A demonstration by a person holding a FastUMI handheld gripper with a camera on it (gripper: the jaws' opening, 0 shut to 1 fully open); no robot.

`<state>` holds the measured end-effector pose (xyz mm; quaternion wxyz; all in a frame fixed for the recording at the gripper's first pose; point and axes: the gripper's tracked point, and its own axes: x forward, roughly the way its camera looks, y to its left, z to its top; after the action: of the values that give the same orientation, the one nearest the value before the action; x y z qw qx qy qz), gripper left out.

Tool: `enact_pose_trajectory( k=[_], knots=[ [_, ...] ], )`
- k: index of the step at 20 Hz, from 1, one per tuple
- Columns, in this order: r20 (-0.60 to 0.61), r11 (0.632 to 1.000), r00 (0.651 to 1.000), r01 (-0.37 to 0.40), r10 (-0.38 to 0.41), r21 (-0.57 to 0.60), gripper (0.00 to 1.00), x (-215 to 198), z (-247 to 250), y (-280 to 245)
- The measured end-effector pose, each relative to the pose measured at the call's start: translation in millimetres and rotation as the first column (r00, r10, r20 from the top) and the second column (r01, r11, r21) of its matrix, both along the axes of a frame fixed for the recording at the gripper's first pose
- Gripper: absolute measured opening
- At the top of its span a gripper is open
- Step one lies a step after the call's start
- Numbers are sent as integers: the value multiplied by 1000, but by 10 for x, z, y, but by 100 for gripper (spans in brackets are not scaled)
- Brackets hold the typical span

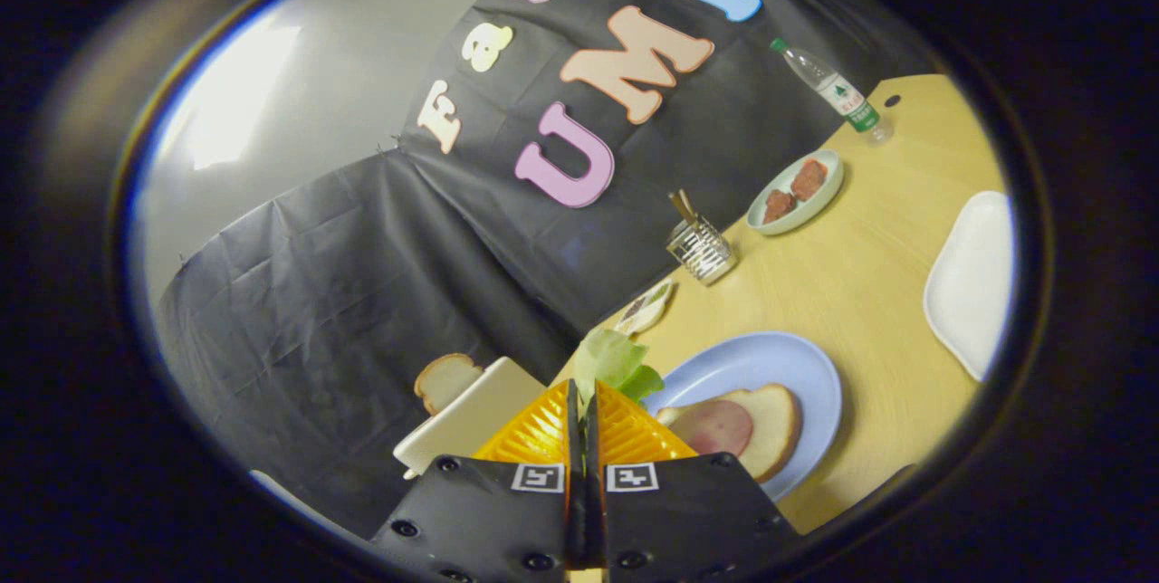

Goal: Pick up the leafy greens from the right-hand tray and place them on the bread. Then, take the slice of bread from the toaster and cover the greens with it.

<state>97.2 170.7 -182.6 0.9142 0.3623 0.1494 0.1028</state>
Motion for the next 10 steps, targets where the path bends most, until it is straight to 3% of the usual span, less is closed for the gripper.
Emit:
enact_pose_trajectory(
  k=[5, 10],
  knots=[
    [-49, 967, 989, 125, -139, -220, 3, 15, -221, -419],
    [-126, 949, 987, 60, -103, -309, 4, -65, -376, -372]
  ],
)
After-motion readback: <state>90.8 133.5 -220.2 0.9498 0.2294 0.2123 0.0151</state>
